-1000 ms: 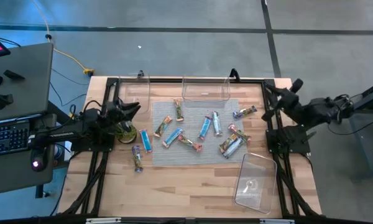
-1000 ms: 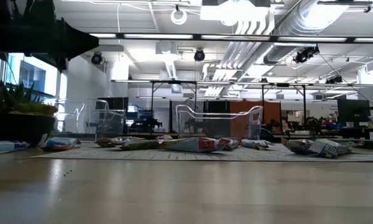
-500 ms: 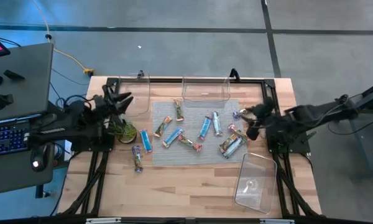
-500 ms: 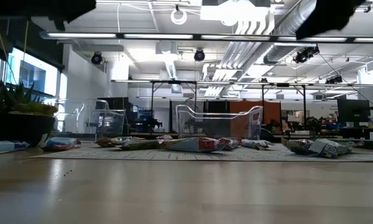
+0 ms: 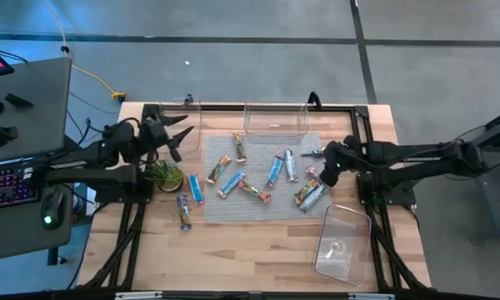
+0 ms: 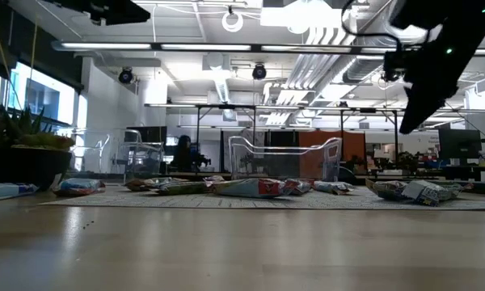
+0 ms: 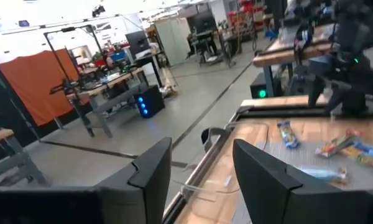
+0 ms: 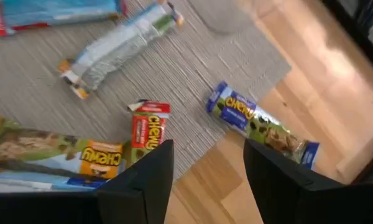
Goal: Pick and place Granola Bars by type
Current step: Put the blue granola bar into the right transparent bin
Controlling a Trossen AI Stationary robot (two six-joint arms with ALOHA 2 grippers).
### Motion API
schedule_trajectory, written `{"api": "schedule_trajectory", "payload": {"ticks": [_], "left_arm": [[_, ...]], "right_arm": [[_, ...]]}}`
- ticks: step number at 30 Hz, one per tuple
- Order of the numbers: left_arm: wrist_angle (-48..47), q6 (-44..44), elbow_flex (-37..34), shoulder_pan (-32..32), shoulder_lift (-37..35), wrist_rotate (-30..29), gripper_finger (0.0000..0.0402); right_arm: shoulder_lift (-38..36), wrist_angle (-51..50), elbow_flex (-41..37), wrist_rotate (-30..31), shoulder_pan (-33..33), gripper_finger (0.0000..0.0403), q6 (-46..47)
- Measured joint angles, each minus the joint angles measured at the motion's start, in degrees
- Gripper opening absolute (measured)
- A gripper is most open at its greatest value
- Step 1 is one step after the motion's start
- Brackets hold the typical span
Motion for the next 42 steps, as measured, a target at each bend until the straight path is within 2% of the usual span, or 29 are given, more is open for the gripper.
{"api": "schedule_trajectory", "payload": {"ticks": [2,7,14,20,26,31,37,42], "left_arm": [[0.05,0.08,0.06,0.00,1.19,0.00,0.0168],[0.05,-0.01,0.07,0.00,4.02,-0.03,0.0168],[0.07,-0.03,0.07,0.00,6.33,-0.09,0.0168],[0.07,-0.06,0.07,0.00,6.46,-0.09,0.0168],[-0.49,-0.07,0.07,0.00,6.46,0.68,0.0168],[-0.52,-0.08,0.07,0.00,6.46,2.16,0.0168],[-0.52,-0.08,0.07,0.00,6.46,2.16,0.0168],[-0.52,-0.08,0.07,0.00,6.46,2.16,0.0168]], "right_arm": [[1.38,0.36,0.00,-3.50,-4.21,0.0179,-1.99],[6.04,0.74,0.02,-6.31,-14.32,0.0179,-3.24],[12.25,2.26,0.00,-2.07,-26.13,0.0179,3.70],[16.17,8.03,0.00,-5.37,-33.81,0.0179,9.69],[20.67,9.30,-0.02,-5.90,-38.31,0.0172,9.88],[24.55,12.33,-1.18,-10.93,-40.34,0.0152,9.48],[26.58,14.83,-1.81,-9.26,-41.02,0.0138,9.00],[25.73,15.44,-2.01,-10.13,-41.04,0.0135,6.23]]}}
